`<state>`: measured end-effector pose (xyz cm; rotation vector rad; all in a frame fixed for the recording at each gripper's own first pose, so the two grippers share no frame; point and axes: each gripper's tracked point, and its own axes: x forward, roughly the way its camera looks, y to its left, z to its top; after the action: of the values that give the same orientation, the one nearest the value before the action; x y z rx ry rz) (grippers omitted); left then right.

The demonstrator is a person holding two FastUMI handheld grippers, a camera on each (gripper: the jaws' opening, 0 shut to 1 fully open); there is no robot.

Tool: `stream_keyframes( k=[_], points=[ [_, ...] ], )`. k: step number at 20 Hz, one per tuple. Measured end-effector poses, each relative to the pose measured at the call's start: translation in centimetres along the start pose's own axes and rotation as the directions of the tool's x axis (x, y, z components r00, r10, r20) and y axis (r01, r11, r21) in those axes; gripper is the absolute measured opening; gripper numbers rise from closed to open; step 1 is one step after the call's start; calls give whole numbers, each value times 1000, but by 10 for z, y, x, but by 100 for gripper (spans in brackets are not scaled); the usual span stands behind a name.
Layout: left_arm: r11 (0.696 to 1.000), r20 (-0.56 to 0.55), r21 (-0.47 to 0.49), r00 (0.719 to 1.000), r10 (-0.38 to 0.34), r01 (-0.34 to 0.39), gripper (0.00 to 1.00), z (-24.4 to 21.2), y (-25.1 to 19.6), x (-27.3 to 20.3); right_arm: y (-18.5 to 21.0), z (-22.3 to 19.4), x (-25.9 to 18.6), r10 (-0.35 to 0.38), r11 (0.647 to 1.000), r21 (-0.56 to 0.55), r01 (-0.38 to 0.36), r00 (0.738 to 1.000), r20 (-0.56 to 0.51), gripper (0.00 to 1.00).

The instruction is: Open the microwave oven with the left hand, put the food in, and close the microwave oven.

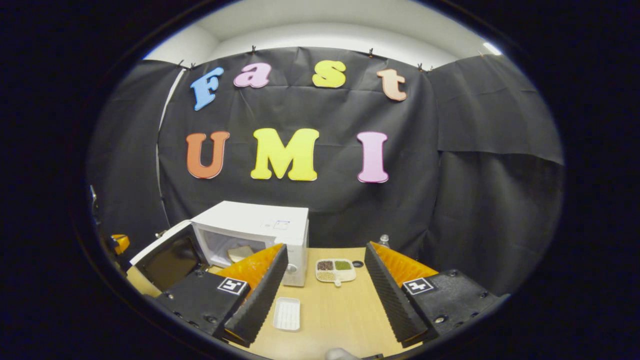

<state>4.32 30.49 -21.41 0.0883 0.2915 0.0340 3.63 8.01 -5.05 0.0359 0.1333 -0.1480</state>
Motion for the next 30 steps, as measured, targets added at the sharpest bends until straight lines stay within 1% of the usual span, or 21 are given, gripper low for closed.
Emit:
stream_keyframes(
  k=[5, 7, 9, 10, 11, 14, 15, 16, 22, 27, 30],
  points=[
    [998, -43, 37, 998, -50, 52, 0, -28, -26, 3, 5, 1, -3, -8, 1000, -29, 7, 1000, -22, 98],
    [996, -58, 63, 997, -52, 56, 0, -38, -29, 7, 6, 1, -4, -11, 999, -44, 10, 1000, -26, 98],
    [995, -64, 64, 996, -66, 70, 0, -42, -34, 7, 9, 2, -4, -14, 998, -61, 12, 999, -32, 98],
    [995, -62, 61, 995, -72, 76, 10, -43, -38, 7, 11, 3, -6, -12, 998, -66, 10, 999, -31, 98],
    [995, -60, 63, 995, -76, 80, 0, -43, -39, 5, 13, 5, -7, -9, 998, -68, 7, 1000, -29, 98],
    [994, -59, 47, 994, -96, 99, 0, -47, -52, 7, 19, 4, -8, 6, 998, -62, -8, 999, -35, 98],
    [993, -57, 45, 993, -105, 107, 10, -47, -60, 6, 21, 5, -7, 10, 998, -59, -12, 999, -35, 98],
    [992, -56, 46, 992, -112, 115, 0, -47, -67, 7, 20, 6, -7, 14, 998, -63, -16, 999, -33, 98],
    [985, -37, 33, 985, -168, 169, 0, -41, -116, 7, 13, 12, -10, 18, 998, -61, -19, 999, -27, 98],
    [968, -29, 42, 968, -247, 248, 0, -37, -172, 10, -1, 14, -15, 10, 999, -45, -11, 1000, -23, 98],
    [960, -23, 40, 960, -278, 279, 0, -30, -201, 13, -13, 13, -16, 2, 999, -35, -3, 1000, -24, 98]
  ],
)
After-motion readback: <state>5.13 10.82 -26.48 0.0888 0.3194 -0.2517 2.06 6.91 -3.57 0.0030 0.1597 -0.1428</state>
